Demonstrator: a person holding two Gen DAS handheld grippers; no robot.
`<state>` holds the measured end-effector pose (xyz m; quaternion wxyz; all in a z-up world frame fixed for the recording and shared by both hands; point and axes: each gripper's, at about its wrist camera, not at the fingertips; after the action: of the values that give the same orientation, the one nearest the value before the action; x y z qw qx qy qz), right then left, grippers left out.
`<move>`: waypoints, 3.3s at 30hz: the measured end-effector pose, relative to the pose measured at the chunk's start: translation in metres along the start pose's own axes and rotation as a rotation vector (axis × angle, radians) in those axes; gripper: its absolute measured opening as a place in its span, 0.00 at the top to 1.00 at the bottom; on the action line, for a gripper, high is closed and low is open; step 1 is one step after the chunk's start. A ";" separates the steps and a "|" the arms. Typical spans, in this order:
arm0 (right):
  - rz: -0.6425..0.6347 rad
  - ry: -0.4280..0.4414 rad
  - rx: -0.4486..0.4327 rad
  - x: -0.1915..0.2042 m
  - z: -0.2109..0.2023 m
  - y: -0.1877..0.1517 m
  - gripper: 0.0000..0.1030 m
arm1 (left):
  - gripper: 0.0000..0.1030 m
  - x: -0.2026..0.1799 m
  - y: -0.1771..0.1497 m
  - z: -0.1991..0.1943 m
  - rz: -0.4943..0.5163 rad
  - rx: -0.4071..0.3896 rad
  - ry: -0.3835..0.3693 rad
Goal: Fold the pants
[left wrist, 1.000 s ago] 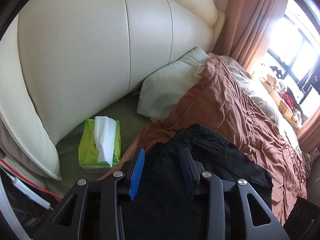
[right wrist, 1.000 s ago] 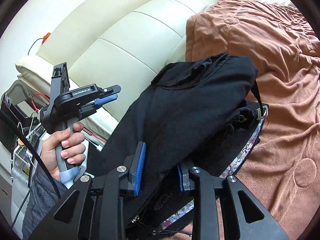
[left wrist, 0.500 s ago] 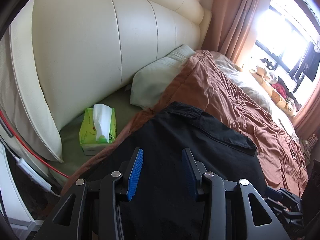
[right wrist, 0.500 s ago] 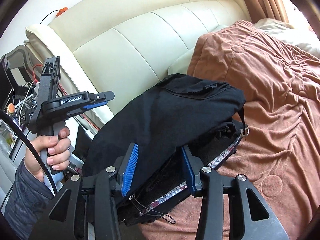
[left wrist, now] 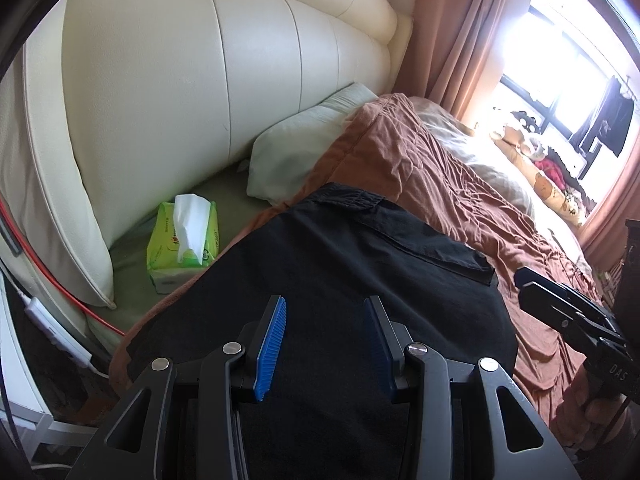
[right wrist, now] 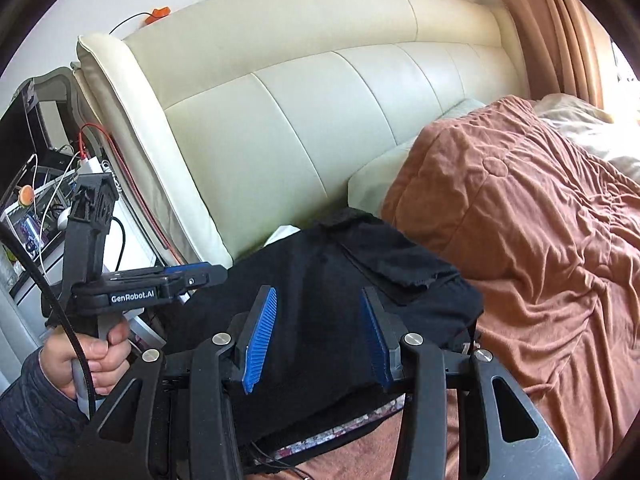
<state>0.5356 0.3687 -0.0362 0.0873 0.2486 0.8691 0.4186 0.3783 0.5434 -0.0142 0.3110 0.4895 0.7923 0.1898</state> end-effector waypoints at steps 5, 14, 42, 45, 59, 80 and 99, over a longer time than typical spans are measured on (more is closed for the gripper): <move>-0.025 0.031 0.032 -0.004 0.023 0.005 0.60 | 0.58 -0.011 -0.003 0.016 0.026 0.033 -0.026; -0.124 -0.006 0.114 -0.019 0.055 -0.022 0.70 | 0.59 -0.021 -0.016 0.047 0.060 0.124 -0.004; -0.138 -0.184 0.174 -0.005 -0.021 -0.053 0.70 | 0.59 -0.074 -0.076 -0.005 0.147 0.106 0.061; -0.135 -0.201 0.166 -0.004 -0.039 -0.057 0.70 | 0.59 -0.080 -0.086 -0.008 0.139 0.110 0.052; -0.077 -0.226 0.147 -0.004 -0.129 -0.078 0.31 | 0.31 -0.128 -0.119 -0.052 0.119 0.053 0.110; 0.047 -0.335 -0.023 0.022 -0.338 -0.126 0.00 | 0.01 -0.228 -0.171 -0.190 0.222 -0.121 0.101; 0.108 -0.442 -0.118 0.077 -0.466 -0.202 0.00 | 0.01 -0.284 -0.260 -0.258 0.294 -0.246 -0.001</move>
<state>0.2290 -0.0173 0.1084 0.2674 0.3747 0.7883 0.4083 0.1256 0.1738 0.1057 0.3379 0.5585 0.6827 0.3283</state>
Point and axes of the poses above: each gripper's, at about its wrist camera, not at the fingertips, and z roughly the way its jaws point, x to its left, y to its top, and after that the axes turned 5 degrees about x, right-handed
